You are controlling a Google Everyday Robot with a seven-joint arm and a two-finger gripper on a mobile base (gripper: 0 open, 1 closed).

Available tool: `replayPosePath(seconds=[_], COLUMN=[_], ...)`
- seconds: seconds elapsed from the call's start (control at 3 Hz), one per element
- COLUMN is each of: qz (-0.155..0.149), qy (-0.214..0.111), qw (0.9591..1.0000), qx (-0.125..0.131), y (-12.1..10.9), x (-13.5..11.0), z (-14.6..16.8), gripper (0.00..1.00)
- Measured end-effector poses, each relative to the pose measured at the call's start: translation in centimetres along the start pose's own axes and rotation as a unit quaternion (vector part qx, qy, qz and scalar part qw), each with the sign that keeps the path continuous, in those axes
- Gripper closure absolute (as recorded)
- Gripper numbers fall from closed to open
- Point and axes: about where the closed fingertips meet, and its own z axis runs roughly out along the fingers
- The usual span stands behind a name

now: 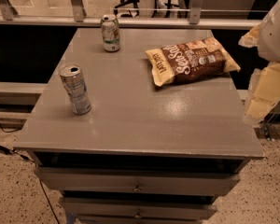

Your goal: Move redbull can near 7up can

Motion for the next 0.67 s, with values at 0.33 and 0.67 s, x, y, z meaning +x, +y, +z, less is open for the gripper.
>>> replayPosePath(seconds=[0.33,0.67], qz=[0.0,0.012], qy=[0.0,-0.037], qw=[1.0,0.9992], qx=[0.0,0.003], y=[0.0,-0.7], x=[0.0,-1.5], z=[0.0,1.3], gripper=[0.0,0.0])
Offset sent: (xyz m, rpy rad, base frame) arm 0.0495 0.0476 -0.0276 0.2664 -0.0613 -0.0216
